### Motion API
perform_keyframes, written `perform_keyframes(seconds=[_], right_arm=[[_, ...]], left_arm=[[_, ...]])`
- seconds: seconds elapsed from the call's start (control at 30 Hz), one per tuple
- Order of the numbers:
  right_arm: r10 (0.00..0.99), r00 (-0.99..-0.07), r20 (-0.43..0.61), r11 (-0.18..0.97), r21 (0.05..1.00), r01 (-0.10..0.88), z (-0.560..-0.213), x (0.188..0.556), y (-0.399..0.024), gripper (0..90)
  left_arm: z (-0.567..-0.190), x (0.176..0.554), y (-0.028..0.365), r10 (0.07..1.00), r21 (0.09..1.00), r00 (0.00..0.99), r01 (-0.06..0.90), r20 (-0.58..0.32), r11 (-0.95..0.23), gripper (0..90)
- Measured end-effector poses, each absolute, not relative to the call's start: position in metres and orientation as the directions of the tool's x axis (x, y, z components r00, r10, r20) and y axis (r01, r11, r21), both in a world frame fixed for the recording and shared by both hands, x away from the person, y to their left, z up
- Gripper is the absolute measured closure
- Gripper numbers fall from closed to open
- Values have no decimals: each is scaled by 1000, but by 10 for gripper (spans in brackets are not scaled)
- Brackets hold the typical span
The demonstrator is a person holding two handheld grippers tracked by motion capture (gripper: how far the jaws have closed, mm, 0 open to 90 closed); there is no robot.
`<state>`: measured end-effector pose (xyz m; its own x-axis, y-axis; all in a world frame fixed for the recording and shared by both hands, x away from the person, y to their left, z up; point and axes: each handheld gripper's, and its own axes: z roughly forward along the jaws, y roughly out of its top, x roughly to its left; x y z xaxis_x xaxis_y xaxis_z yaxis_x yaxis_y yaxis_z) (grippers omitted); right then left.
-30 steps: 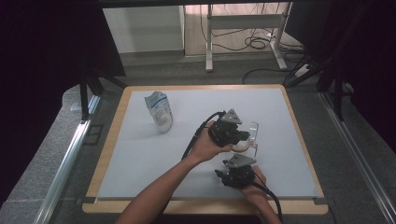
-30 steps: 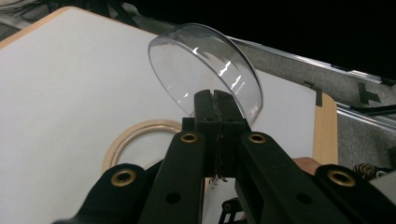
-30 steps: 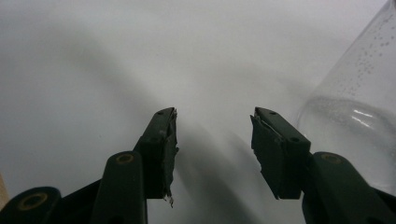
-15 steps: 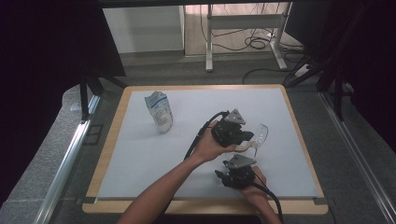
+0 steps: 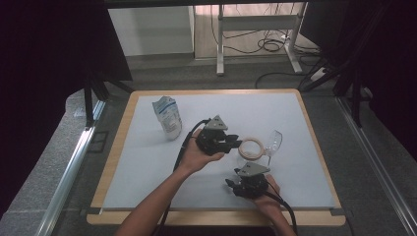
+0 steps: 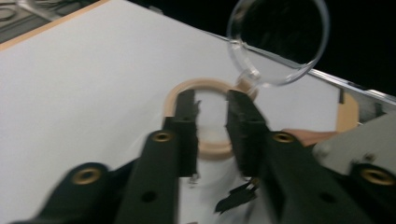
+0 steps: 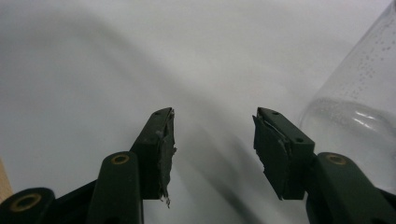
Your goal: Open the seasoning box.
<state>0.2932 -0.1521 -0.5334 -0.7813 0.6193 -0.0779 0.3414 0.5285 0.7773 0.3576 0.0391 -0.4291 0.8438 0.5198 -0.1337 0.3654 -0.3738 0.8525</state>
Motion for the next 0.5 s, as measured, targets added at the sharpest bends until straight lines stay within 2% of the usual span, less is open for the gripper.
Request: perform_keyframes(seconds=[0.13, 0.5], right_arm=[[625, -777, -70, 521, 779, 348, -532, 293, -152, 480], [621, -780, -76, 525, 779, 343, -533, 294, -151, 472]], left_arm=[[-436, 354, 56, 539, 847, 833, 375, -129, -377, 555], [-464, 343, 92, 579, 827, 799, 430, -162, -363, 427]])
